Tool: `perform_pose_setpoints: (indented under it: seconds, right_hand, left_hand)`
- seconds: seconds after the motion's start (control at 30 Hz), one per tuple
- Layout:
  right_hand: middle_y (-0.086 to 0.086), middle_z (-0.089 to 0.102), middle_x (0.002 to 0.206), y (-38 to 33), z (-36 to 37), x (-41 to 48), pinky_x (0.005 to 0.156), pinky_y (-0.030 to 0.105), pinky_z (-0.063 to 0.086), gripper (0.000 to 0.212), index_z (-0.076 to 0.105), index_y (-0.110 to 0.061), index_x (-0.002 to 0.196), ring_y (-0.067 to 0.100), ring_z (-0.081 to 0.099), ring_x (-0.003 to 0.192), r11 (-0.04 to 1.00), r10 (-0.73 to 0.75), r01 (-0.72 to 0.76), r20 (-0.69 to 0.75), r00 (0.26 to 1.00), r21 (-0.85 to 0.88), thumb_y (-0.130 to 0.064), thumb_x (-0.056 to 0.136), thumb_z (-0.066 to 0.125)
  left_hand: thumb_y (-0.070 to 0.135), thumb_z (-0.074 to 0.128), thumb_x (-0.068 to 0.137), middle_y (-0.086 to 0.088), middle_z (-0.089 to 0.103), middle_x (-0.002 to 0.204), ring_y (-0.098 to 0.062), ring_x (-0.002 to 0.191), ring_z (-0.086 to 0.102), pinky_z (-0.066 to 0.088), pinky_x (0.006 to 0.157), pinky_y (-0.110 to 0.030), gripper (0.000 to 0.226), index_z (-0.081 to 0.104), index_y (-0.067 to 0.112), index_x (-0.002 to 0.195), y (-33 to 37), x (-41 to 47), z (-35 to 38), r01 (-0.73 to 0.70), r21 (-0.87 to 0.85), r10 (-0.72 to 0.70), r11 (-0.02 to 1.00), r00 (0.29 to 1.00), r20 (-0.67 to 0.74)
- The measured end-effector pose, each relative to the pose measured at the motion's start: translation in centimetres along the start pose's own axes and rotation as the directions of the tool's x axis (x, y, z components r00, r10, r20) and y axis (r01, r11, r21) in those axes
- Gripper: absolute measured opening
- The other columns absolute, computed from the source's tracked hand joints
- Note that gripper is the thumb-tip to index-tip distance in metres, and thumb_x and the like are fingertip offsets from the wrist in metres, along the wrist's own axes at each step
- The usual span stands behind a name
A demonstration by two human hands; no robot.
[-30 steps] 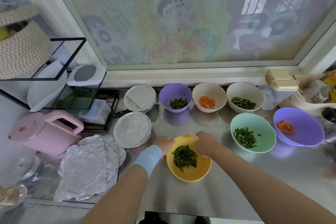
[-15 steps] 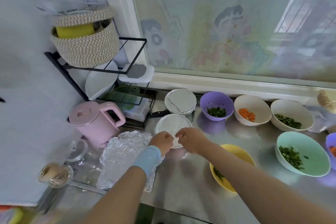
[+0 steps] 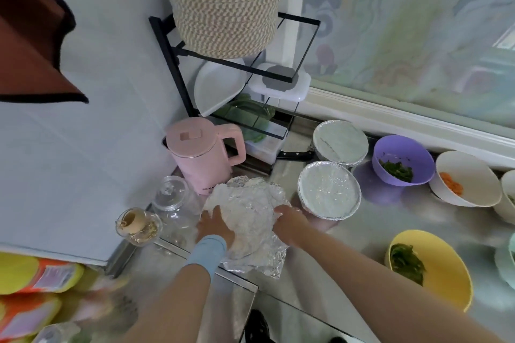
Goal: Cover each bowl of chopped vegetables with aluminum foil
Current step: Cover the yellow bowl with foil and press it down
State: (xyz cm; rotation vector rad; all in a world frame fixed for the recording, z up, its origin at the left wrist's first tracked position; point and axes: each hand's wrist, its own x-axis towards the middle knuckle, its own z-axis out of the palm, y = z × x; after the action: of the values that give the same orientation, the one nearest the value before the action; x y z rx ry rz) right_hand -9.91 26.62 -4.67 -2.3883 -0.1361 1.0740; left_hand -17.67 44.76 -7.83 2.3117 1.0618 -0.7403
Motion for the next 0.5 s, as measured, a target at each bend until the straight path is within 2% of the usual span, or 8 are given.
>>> perform_pose_setpoints:
  seconds: [0.1,0.17,0.2,0.23,0.27,0.33,0.4,0.5]
  right_hand:
    - [0.01,0.052,0.135,-0.4,1.2,0.6,0.1,0.036,0.046,0.063,0.036,-0.019,0.145,0.028,0.054,0.118,0.988,0.045,-0.038,-0.048,0.998,0.147,-0.021,0.085,0.056]
    - [0.009,0.06,0.12,-0.7,1.4,0.8,0.085,0.033,0.05,0.055,0.043,-0.022,0.137,0.022,0.06,0.1,0.971,0.07,-0.058,-0.044,0.997,0.232,-0.024,0.085,0.059]
    - [0.006,0.063,0.102,-0.9,1.4,0.9,0.072,0.03,0.048,0.04,0.051,-0.024,0.123,0.02,0.061,0.084,0.961,0.072,-0.06,-0.036,0.997,0.269,-0.024,0.085,0.061]
    - [0.003,0.06,0.083,-1.1,1.3,0.9,0.063,0.028,0.042,0.019,0.055,-0.025,0.101,0.018,0.056,0.068,0.955,0.08,-0.069,-0.025,0.996,0.289,-0.021,0.084,0.062]
    - [0.002,0.051,0.07,-1.3,1.1,0.9,0.059,0.028,0.036,0.012,0.052,-0.022,0.081,0.017,0.047,0.058,0.953,0.07,-0.061,-0.023,0.997,0.295,-0.019,0.083,0.063]
    - [0.002,0.043,0.062,-1.4,0.7,1.0,0.055,0.028,0.031,0.029,0.041,-0.017,0.065,0.016,0.038,0.052,0.965,0.055,-0.051,-0.009,0.998,0.258,-0.019,0.082,0.065]
    - [0.001,0.046,0.063,-1.5,0.2,0.6,0.052,0.026,0.035,0.029,0.045,-0.013,0.067,0.015,0.041,0.053,0.97,0.031,-0.031,0.004,1.0,0.24,-0.021,0.086,0.066]
    - [0.001,0.05,0.066,-1.3,-1.0,-0.1,0.051,0.024,0.035,0.015,0.06,-0.011,0.082,0.014,0.043,0.053,0.933,0.012,-0.017,0.016,1.0,0.359,-0.022,0.089,0.066]
  left_hand:
    - [0.02,0.06,0.091,-0.011,0.021,0.155,-0.032,0.142,0.026,0.037,0.111,-0.044,0.079,0.013,0.025,0.154,-1.3,0.0,0.0,-0.045,-0.149,0.032,0.988,0.995,-0.091]
    - [0.015,0.061,0.089,-0.011,0.029,0.151,-0.032,0.138,0.034,0.04,0.109,-0.045,0.078,0.017,0.024,0.153,-1.7,0.2,-0.2,-0.071,-0.262,0.03,0.963,0.987,-0.157]
    - [0.015,0.062,0.088,-0.011,0.033,0.149,-0.033,0.136,0.037,0.041,0.108,-0.046,0.079,0.017,0.025,0.152,-1.8,0.2,-0.4,-0.081,-0.296,0.027,0.952,0.983,-0.183]
    - [0.015,0.062,0.087,-0.011,0.037,0.146,-0.033,0.133,0.041,0.043,0.106,-0.048,0.078,0.019,0.025,0.151,-1.8,0.2,-0.6,-0.09,-0.315,0.025,0.945,0.978,-0.206]
    - [0.015,0.063,0.087,-0.011,0.042,0.142,-0.034,0.129,0.045,0.045,0.103,-0.048,0.075,0.022,0.025,0.149,-1.7,0.2,-0.9,-0.092,-0.326,0.021,0.941,0.976,-0.216]
    - [0.017,0.062,0.088,-0.01,0.048,0.137,-0.034,0.122,0.051,0.047,0.1,-0.045,0.065,0.031,0.022,0.145,-1.5,0.1,-1.5,-0.079,-0.334,0.009,0.939,0.978,-0.208]
    - [0.02,0.062,0.09,-0.009,0.048,0.136,-0.034,0.116,0.056,0.049,0.096,-0.041,0.054,0.04,0.018,0.14,-1.3,-0.1,-1.9,-0.059,-0.343,-0.006,0.937,0.983,-0.184]
    - [0.023,0.062,0.088,-0.007,0.057,0.121,-0.03,0.099,0.062,0.053,0.086,-0.04,0.041,0.047,0.016,0.126,-1.0,-0.7,-2.2,-0.087,-0.433,-0.006,0.897,0.978,-0.209]
